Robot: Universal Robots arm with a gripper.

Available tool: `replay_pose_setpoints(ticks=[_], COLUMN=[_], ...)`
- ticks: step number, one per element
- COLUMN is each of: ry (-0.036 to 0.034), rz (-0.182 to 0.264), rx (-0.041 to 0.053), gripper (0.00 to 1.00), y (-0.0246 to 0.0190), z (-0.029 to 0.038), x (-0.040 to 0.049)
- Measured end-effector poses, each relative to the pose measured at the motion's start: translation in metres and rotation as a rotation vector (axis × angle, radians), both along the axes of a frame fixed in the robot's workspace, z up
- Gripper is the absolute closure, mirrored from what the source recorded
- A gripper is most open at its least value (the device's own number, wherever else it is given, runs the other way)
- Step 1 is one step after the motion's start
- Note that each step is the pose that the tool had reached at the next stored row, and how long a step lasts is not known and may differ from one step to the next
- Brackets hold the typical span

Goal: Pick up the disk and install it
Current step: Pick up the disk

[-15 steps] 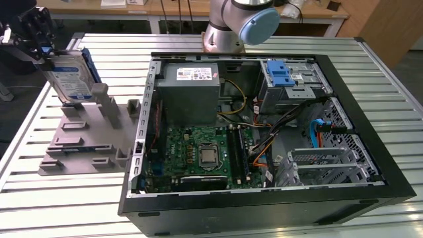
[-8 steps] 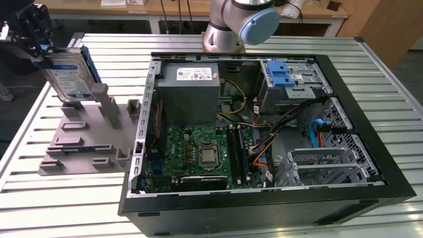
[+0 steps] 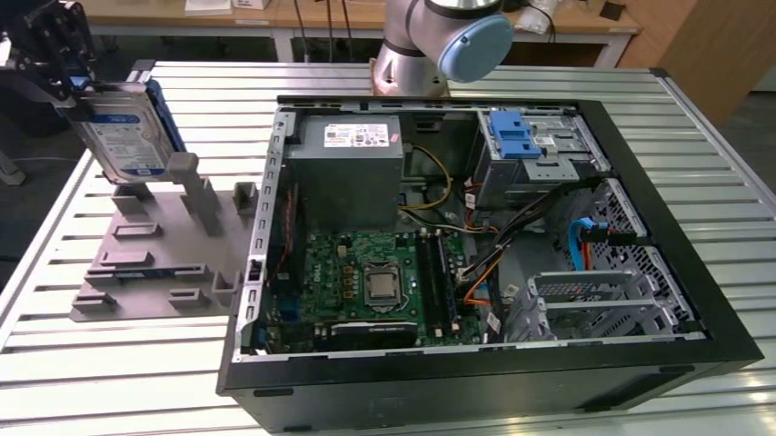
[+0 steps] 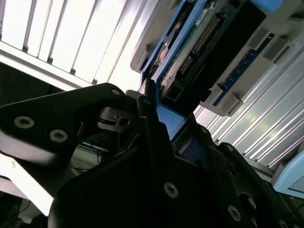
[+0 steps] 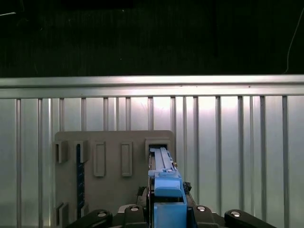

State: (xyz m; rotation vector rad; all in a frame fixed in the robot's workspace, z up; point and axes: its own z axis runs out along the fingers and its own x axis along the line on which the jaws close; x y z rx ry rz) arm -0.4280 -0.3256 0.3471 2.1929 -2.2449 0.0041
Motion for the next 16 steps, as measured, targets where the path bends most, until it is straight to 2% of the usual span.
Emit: replay_pose_setpoints(ticks=[16], ry=[0.0000], rz=[0.000], rx=[0.0000], gripper=[0.64], y=[0.0001], z=[0.0124], x=[0.0000])
